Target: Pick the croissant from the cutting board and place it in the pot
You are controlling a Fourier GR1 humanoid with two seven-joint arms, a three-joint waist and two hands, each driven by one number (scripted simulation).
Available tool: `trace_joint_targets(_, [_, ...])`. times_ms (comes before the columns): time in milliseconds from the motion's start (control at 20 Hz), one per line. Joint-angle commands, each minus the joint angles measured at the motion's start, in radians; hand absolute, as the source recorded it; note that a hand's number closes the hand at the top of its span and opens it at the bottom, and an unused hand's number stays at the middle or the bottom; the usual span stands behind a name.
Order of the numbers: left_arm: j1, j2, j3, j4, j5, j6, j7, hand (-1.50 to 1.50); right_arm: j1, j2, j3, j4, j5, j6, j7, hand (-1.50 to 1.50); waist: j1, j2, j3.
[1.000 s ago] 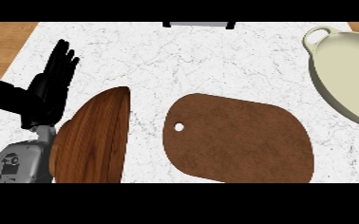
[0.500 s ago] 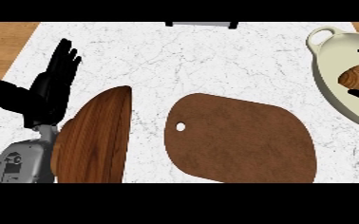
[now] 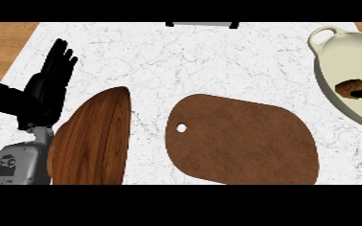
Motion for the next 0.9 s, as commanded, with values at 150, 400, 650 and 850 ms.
trace_joint_targets(150, [0.023,-0.010,-0.008,-0.042,-0.004,0.008,0.007,0.00,-0.024,-0.114,-0.114,0.106,-0.116,0.208,0.011,-1.50,0.009,0.005,0.003])
trace_joint_targets(400, [-0.032,0.017,0.026,0.007,0.020,-0.009,0.022,0.00,0.008,-0.195,-0.121,0.100,-0.132,0.321,0.005,-1.50,-0.012,0.007,0.003])
trace_joint_targets(650, [-0.033,-0.002,0.004,-0.012,0.002,0.009,0.026,0.00,0.031,-0.248,-0.146,0.106,-0.164,0.371,0.042,-1.50,-0.008,0.009,0.007])
trace_joint_targets(850, [-0.004,-0.012,0.000,-0.022,0.002,0.009,0.010,0.00,0.043,-0.282,-0.140,0.086,-0.167,0.416,0.062,-1.50,-0.001,0.009,0.008])
